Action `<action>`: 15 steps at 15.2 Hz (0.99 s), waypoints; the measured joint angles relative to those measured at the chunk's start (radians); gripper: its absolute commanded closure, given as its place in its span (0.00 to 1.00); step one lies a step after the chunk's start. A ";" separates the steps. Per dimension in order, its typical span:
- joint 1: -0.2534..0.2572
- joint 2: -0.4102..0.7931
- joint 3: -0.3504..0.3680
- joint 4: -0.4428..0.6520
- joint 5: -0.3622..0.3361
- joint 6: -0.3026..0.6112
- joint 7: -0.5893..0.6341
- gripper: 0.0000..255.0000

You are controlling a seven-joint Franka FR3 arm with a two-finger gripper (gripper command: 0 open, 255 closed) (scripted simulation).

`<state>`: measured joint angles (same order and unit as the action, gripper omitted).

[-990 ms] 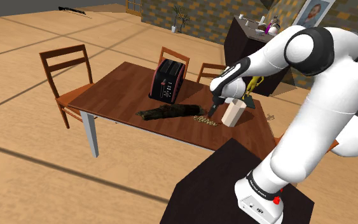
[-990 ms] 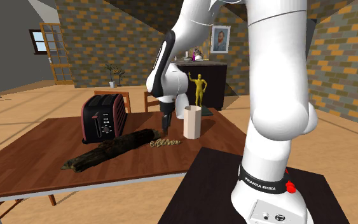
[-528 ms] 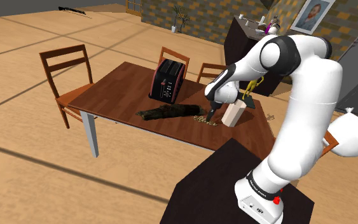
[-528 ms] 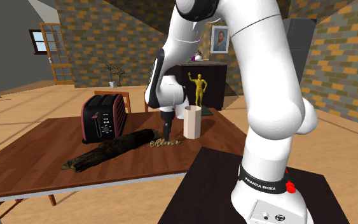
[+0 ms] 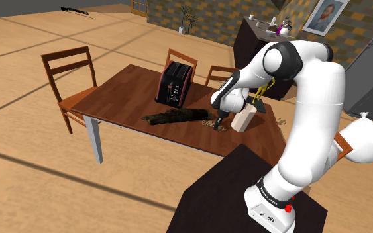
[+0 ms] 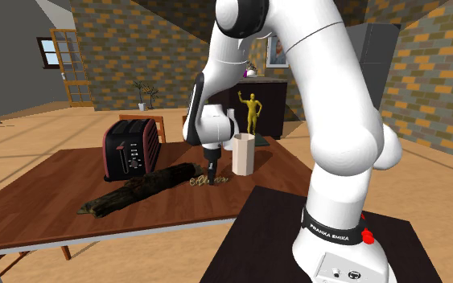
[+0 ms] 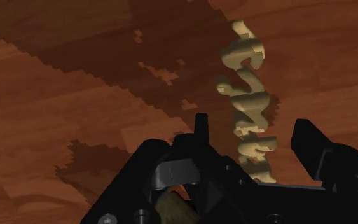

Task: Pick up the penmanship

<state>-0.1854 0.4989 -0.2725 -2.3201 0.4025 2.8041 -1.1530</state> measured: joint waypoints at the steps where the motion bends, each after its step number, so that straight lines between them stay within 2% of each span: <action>1: -0.001 0.001 0.001 0.000 0.001 0.001 -0.001 1.00; 9: -0.002 0.002 0.001 0.001 0.002 0.002 -0.001 1.00; 15: 0.036 -0.067 -0.046 -0.020 -0.043 -0.048 0.033 1.00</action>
<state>-0.1490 0.4316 -0.3184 -2.3403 0.3594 2.7559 -1.1199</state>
